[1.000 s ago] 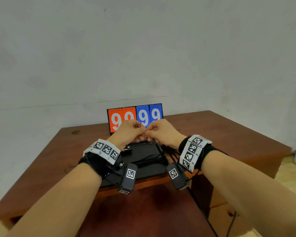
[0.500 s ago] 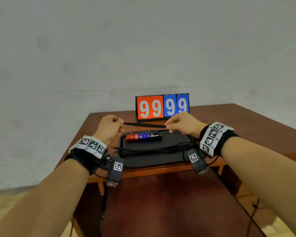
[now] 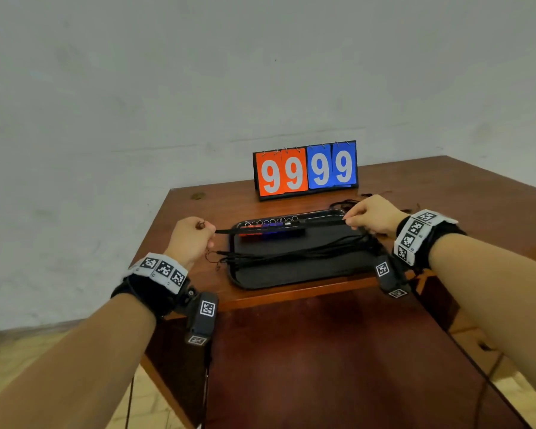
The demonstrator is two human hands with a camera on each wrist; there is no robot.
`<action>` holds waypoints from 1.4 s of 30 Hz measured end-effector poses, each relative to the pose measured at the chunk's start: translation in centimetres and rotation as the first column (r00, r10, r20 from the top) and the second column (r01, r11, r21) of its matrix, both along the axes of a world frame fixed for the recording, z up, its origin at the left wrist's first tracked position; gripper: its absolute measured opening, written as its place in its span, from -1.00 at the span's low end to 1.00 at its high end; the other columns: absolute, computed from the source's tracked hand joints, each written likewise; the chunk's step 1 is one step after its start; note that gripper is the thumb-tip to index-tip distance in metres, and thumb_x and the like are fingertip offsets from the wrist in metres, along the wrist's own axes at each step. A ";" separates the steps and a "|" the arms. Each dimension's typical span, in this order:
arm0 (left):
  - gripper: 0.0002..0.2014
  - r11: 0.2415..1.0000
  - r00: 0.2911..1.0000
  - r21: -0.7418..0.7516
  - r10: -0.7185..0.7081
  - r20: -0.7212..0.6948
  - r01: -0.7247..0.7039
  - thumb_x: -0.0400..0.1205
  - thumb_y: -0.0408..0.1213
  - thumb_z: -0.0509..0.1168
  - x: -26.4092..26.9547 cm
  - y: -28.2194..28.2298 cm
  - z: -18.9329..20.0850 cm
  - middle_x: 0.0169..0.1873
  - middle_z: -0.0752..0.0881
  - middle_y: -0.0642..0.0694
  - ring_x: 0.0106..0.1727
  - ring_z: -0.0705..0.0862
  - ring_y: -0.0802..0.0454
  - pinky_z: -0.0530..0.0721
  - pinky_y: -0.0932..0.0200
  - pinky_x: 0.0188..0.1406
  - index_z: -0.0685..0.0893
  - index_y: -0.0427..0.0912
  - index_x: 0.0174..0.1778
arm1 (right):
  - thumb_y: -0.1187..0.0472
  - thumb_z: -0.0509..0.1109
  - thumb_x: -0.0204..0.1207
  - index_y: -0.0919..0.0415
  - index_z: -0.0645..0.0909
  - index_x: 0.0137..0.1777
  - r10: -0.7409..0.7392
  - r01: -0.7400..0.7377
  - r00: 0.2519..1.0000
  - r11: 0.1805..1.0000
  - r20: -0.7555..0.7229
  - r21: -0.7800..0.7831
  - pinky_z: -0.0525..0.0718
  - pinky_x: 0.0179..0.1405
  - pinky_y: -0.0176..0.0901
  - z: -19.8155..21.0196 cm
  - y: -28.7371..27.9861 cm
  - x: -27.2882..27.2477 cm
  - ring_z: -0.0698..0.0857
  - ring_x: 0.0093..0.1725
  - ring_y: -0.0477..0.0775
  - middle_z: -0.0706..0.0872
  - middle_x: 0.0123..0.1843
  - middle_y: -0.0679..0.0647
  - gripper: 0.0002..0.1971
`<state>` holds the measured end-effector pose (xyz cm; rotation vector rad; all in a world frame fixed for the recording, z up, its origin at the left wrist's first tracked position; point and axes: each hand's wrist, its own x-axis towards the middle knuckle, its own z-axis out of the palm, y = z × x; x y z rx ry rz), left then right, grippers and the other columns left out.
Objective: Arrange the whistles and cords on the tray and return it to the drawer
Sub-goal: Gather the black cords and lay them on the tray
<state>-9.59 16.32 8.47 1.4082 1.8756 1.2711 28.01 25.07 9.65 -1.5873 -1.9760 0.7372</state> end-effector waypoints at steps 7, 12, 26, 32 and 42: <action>-0.88 0.999 0.985 -0.046 -0.013 -0.169 0.005 0.63 -0.29 0.31 0.7 0.3 -1.6 -0.32 0.73 -0.08 -0.26 0.64 -0.02 0.56 0.10 -0.19 0.71 -0.13 -0.21 | 0.24 0.44 0.59 0.16 0.80 -0.05 -0.064 0.064 0.998 0.997 0.010 -0.031 0.55 -0.58 -0.34 -1.1 0.9 2.7 0.57 -0.41 -0.05 0.77 -0.30 0.09 -0.90; -0.89 0.998 0.964 -0.069 -0.007 -0.264 -0.011 0.61 -0.31 0.37 1.6 0.2 -2.6 -0.27 0.74 -0.03 -0.17 0.68 -0.03 0.56 0.12 -0.07 0.74 -0.09 -0.23 | 0.28 0.42 0.61 0.26 0.79 -0.04 -0.073 0.073 0.997 0.996 -0.002 -0.060 0.50 -0.62 -0.41 -2.0 1.0 4.4 0.58 -0.45 -0.08 0.73 -0.34 0.08 -0.88; -0.88 0.981 0.910 -0.124 0.088 -0.406 -0.150 0.60 -0.26 0.41 3.4 0.4 -3.3 -0.27 0.77 -0.05 -0.15 0.76 -0.11 0.71 0.03 -0.04 0.74 -0.05 -0.27 | 0.28 0.49 0.53 0.22 0.80 -0.14 -0.023 0.023 1.000 1.000 0.000 -0.019 0.44 -0.58 -0.52 -3.1 0.8 7.1 0.59 -0.45 -0.22 0.68 -0.43 -0.15 -0.93; -0.86 0.968 0.896 -0.166 0.099 -0.434 -0.188 0.58 -0.21 0.42 3.2 -0.1 -3.3 -0.30 0.78 -0.02 -0.15 0.75 -0.08 0.73 -0.02 0.02 0.72 -0.03 -0.31 | 0.27 0.54 0.49 0.18 0.77 -0.23 -0.014 0.014 1.000 1.000 -0.015 -0.023 0.48 -0.60 -0.48 -3.6 1.2 6.9 0.63 -0.47 -0.14 0.73 -0.39 -0.04 -0.93; -0.90 0.939 0.850 -0.208 0.136 -0.510 -0.275 0.50 0.03 0.39 3.7 -1.1 -2.2 0.13 0.72 0.00 0.28 0.61 -0.17 0.61 -0.16 0.28 0.65 0.19 -0.13 | 0.18 0.55 0.49 0.17 0.77 -0.10 -0.024 0.022 0.999 0.998 -0.032 -0.059 0.49 -0.58 -0.43 -3.5 0.6 6.4 0.65 -0.41 -0.11 0.73 -0.33 -0.02 -0.93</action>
